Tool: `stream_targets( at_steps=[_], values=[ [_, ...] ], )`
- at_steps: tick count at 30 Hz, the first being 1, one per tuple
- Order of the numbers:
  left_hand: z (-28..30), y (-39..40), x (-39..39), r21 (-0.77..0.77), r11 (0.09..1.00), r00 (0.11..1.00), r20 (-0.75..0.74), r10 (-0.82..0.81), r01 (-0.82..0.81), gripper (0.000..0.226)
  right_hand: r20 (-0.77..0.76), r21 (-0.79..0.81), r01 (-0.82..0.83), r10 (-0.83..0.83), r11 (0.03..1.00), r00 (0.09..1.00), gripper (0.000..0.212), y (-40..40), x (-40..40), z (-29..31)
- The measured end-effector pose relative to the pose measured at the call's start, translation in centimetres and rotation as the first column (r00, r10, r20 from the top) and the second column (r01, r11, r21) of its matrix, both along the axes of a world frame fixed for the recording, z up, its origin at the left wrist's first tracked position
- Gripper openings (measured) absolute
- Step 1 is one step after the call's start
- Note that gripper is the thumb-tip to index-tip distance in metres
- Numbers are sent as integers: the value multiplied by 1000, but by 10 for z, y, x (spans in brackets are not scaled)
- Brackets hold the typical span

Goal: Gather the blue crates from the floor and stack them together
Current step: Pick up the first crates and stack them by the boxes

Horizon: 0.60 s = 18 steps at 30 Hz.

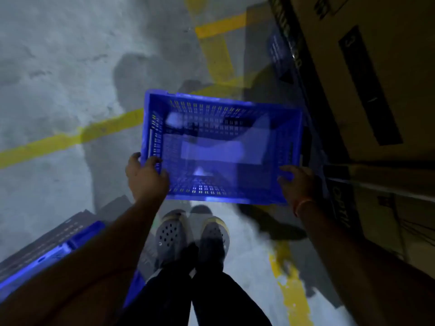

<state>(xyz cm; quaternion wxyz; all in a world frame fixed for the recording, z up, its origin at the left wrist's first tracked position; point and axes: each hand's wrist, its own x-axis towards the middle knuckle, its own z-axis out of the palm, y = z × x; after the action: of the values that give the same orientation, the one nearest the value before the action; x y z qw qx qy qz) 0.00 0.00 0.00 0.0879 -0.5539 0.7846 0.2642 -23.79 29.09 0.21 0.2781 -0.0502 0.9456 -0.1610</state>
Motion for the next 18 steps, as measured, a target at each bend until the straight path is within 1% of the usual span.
stream_targets(
  at_steps=[1,3,6,8,10,12,16,18],
  values=[
    [-6,-2,-4,-7,1000,1000,6,12,-12,38,-35,-3,7,-8,1000,999,33,0,-3,-4],
    [-19,-7,-11,-3,1000,999,41,29,-29,38,-87,54,-9,14,999,996,34,1,-11,-11],
    [-33,-12,-22,21,999,998,58,25,-27,37,-52,63,14,-10,998,999,33,-4,-25,-22],
    [-40,-20,-25,37,999,999,28,37,-38,37,0,2,34,-34,999,999,31,-8,-36,-33],
    [-46,-31,-26,56,998,999,-2,38,-38,36,65,-103,124,-117,987,991,27,-9,-44,-46],
    [-53,-42,-25,79,997,999,-34,-2,5,35,152,-163,191,-166,968,974,26,-10,-50,-54],
    [-51,-62,-17,126,988,988,-137,-73,91,26,184,-231,191,-150,954,971,24,-8,-55,-54],
    [-36,-65,-13,146,985,988,-138,-67,87,25,204,-248,174,-125,953,971,22,-1,-48,-41]
  ],
)
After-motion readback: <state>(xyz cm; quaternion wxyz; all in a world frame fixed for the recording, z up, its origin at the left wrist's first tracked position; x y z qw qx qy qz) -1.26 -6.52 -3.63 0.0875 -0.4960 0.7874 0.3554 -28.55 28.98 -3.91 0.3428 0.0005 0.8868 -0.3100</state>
